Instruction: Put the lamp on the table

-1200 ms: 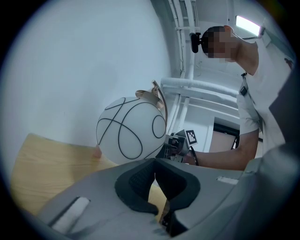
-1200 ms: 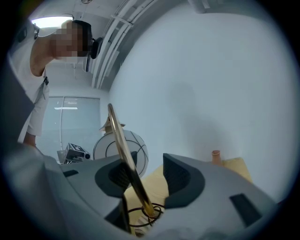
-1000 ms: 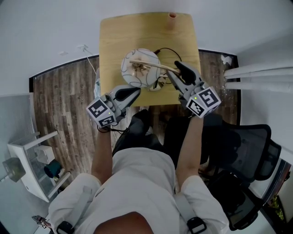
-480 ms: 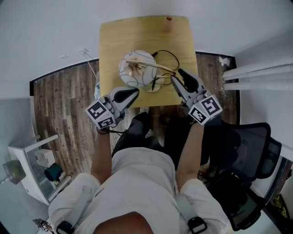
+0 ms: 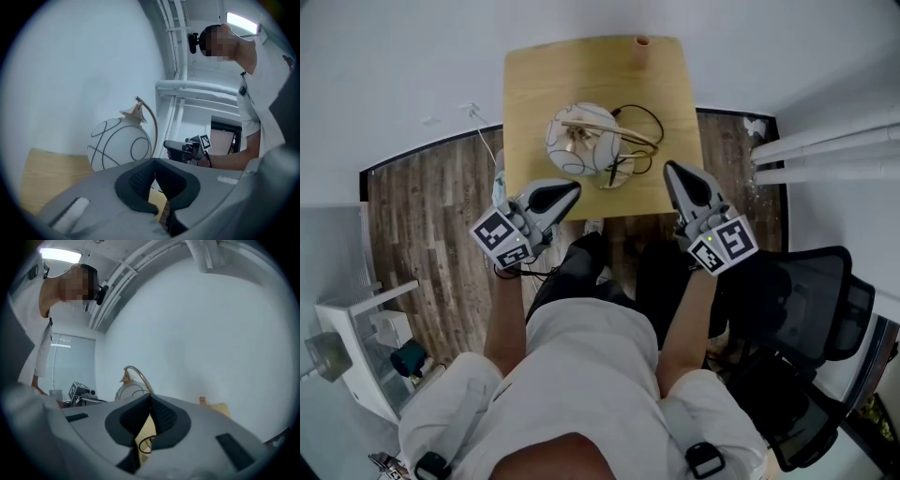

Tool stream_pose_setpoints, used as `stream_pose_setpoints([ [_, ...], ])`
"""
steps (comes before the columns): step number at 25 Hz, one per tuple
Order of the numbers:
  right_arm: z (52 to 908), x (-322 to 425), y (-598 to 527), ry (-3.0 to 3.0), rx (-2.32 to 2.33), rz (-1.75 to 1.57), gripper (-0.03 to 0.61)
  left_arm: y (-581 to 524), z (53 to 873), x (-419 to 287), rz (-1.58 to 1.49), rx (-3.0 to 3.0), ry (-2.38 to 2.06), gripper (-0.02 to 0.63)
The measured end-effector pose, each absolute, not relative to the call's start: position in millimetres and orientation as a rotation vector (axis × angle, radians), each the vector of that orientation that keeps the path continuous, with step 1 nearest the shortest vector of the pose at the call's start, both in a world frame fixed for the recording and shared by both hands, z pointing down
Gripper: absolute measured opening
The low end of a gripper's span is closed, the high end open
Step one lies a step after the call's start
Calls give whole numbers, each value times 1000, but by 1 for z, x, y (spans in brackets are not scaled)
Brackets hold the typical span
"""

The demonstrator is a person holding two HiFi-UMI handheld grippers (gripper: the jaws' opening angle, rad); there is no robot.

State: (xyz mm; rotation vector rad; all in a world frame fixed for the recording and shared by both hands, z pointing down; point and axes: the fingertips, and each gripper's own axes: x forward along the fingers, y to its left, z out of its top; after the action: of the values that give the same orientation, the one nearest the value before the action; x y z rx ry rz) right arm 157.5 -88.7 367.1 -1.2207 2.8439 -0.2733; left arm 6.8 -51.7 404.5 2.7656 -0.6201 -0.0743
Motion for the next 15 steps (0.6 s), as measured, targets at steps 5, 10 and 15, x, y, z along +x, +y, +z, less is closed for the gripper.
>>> stream_pose_setpoints([
  [5, 335, 139, -68, 2837, -1163, -223, 0, -44, 372, 4, -103, 2802, -679, 0],
  [10, 323, 125, -51, 2839, -1111, -214, 0, -36, 356, 6, -117, 2816, -734, 0],
  [15, 332, 119, -42, 2849, -1081, -262, 0, -29, 359, 8, -114, 2806, -750, 0],
])
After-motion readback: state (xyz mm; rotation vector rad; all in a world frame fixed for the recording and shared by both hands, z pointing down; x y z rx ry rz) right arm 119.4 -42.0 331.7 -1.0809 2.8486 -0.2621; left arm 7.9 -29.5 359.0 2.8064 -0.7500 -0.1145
